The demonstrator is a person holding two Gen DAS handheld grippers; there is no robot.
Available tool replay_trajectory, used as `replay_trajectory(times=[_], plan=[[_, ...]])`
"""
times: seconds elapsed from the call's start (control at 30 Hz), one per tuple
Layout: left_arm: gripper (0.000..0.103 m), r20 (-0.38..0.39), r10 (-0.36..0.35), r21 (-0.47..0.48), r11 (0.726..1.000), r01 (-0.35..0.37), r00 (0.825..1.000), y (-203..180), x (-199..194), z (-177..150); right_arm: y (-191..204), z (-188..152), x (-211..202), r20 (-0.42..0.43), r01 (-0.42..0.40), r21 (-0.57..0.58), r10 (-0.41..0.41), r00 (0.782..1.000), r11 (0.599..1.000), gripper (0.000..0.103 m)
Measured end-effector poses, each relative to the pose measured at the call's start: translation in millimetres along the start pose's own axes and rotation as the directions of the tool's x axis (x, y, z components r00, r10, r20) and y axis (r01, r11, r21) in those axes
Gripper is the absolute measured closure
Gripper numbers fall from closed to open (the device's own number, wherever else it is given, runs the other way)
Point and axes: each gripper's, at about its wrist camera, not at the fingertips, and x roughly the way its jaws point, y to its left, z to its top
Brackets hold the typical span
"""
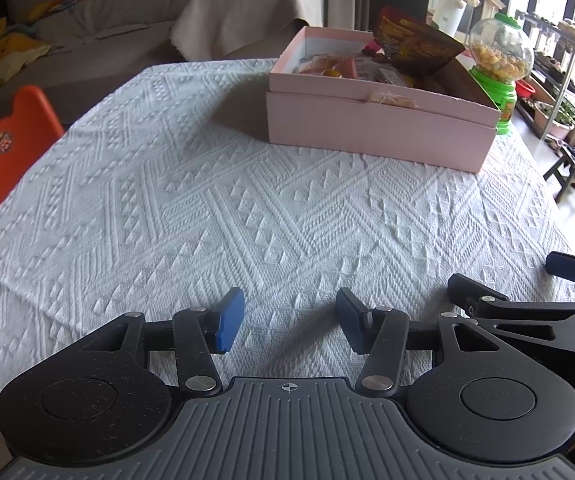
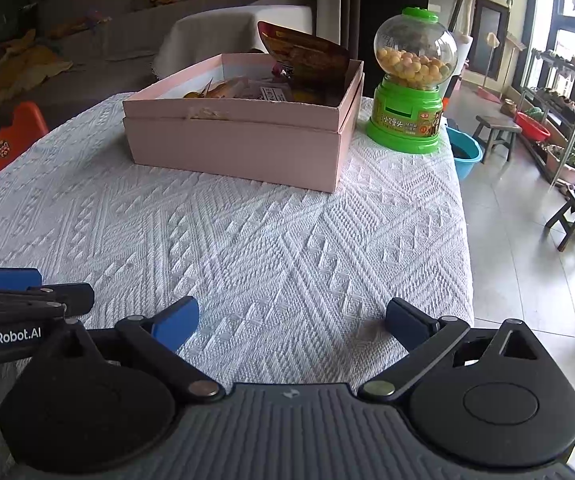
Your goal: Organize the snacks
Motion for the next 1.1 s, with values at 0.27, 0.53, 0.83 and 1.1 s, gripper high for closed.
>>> replay_trajectory(times=[0.27, 0.53, 0.83, 1.1], plan=[[0.046, 0.001, -0.002, 0.003, 1.0, 0.002, 1.0, 0.0, 0.1, 0.2, 0.0, -0.1, 0.1, 0.0, 0.0, 0.0, 0.0, 1.0, 1.0, 0.003], [0.046, 0.001, -0.001, 0.002, 1.0, 0.001, 1.0, -0.7, -0.1, -0.1, -0.2, 0.1, 0.0, 0.0, 0.0, 0.0, 0.0, 1.0, 1.0, 0.002], [0.046, 0.008, -0.007, 0.013, 1.0, 0.007, 1.0, 0.3, -0.1, -1.1, -0.4, 0.0, 0.0, 0.0, -0.001, -0.001, 0.001, 1.0, 1.0, 0.002], [0.046, 0.027, -0.012, 0.022, 1.0, 0.011, 1.0, 2.1, -0.7, -4.3, -0.3, -0.1, 0.0, 0.0, 0.0, 0.0, 0.0, 1.0, 1.0, 0.002]])
